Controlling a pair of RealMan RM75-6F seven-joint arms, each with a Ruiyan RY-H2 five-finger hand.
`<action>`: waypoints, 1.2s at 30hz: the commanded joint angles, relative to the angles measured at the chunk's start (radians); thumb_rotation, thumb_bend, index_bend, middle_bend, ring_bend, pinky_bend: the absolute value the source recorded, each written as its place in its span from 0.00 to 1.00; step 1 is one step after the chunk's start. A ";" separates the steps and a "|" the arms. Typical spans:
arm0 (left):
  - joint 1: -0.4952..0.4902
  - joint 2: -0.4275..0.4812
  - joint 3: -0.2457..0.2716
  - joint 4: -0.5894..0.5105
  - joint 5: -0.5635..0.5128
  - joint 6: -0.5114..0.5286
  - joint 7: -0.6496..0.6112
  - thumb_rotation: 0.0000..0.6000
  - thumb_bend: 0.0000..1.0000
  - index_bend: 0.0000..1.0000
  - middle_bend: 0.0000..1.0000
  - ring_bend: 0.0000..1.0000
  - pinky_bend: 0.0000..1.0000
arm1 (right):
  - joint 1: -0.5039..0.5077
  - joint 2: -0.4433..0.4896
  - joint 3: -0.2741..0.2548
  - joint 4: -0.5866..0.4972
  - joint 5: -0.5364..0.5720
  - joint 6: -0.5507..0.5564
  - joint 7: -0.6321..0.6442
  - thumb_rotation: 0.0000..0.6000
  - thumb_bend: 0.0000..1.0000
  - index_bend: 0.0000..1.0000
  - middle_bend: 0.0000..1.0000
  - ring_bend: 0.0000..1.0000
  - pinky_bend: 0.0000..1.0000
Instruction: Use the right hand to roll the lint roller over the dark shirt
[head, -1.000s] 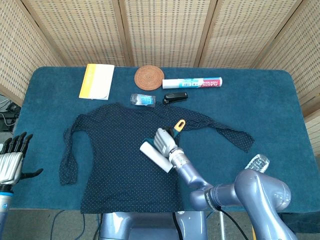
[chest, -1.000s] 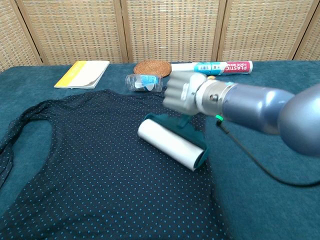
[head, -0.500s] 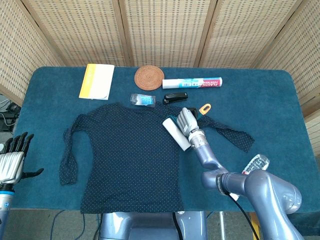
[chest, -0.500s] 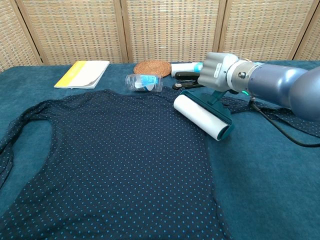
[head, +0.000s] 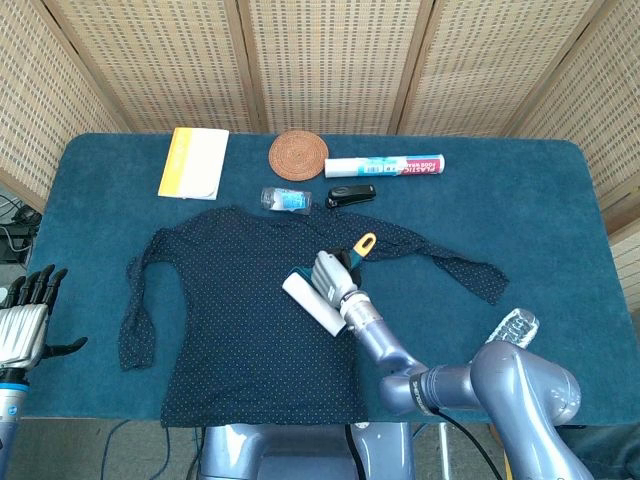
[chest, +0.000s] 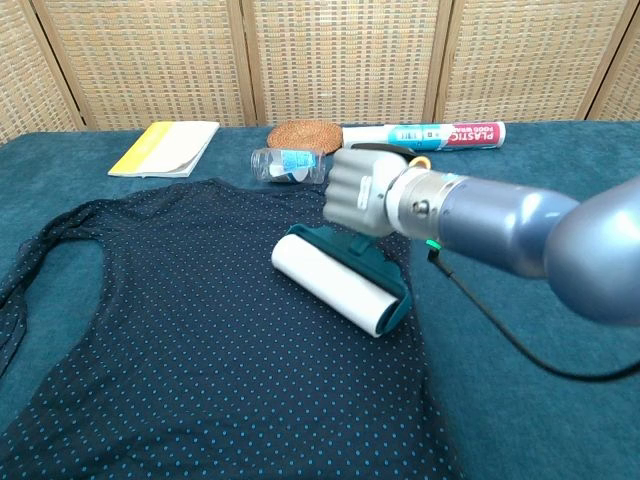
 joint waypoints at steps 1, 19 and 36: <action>0.000 0.000 0.000 0.001 0.000 -0.001 -0.001 1.00 0.00 0.00 0.00 0.00 0.00 | 0.013 -0.028 -0.007 -0.065 -0.024 0.033 -0.039 1.00 0.66 0.77 1.00 1.00 1.00; 0.001 -0.001 0.003 -0.003 0.003 0.005 0.007 1.00 0.00 0.00 0.00 0.00 0.00 | 0.001 -0.051 -0.044 -0.206 -0.109 0.084 -0.078 1.00 0.66 0.77 1.00 1.00 1.00; -0.004 -0.008 0.002 0.004 -0.004 -0.003 0.018 1.00 0.00 0.00 0.00 0.00 0.00 | -0.062 0.009 -0.037 0.038 -0.065 0.031 0.016 1.00 0.66 0.77 1.00 1.00 1.00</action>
